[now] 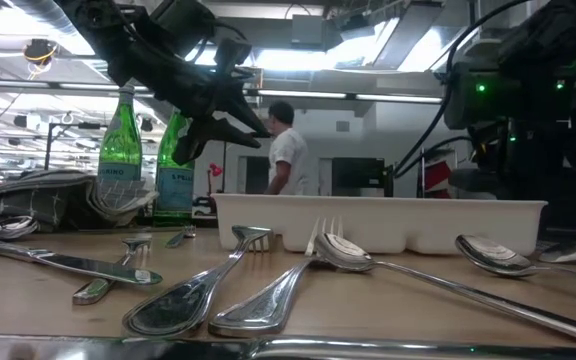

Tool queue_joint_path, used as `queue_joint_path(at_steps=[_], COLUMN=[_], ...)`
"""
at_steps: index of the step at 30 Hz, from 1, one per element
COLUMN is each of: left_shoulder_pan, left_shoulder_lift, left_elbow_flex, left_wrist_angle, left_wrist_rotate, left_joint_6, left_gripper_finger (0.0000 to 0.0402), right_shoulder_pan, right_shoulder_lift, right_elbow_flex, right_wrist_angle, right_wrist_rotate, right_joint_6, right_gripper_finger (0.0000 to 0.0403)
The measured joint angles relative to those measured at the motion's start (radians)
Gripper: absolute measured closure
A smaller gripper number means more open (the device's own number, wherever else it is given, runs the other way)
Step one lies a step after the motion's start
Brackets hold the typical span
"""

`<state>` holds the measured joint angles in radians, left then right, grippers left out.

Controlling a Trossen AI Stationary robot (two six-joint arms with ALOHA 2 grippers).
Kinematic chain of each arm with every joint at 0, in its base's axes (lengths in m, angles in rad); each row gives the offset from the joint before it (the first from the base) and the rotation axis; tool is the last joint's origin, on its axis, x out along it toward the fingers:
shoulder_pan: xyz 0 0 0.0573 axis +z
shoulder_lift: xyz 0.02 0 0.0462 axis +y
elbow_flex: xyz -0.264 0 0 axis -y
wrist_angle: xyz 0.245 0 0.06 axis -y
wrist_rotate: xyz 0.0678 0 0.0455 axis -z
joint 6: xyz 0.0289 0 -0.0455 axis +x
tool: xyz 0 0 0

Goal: Sort silverware
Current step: Put the silver spoon into the silverware tray

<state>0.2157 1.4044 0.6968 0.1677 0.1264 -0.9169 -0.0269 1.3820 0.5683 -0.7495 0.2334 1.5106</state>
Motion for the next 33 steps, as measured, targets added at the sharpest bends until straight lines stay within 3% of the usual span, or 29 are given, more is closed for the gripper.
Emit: queue_joint_path(at_steps=[24, 33], left_shoulder_pan=[0.002, 0.019], left_shoulder_lift=[-0.005, -0.111], left_elbow_flex=[0.000, 0.000], left_wrist_angle=[-0.003, -0.025], left_wrist_rotate=[0.047, 0.047], left_joint_6=[0.001, 0.032], left_gripper_finger=[0.0320, 0.0320], right_shoulder_pan=[0.000, 0.000], right_shoulder_lift=[-0.180, -0.306], right_elbow_flex=[0.027, 0.028], right_wrist_angle=[-0.082, -0.031], right_wrist_rotate=[-0.123, -0.194], right_joint_6=[-0.051, -0.057], right_gripper_finger=[0.0394, 0.0392])
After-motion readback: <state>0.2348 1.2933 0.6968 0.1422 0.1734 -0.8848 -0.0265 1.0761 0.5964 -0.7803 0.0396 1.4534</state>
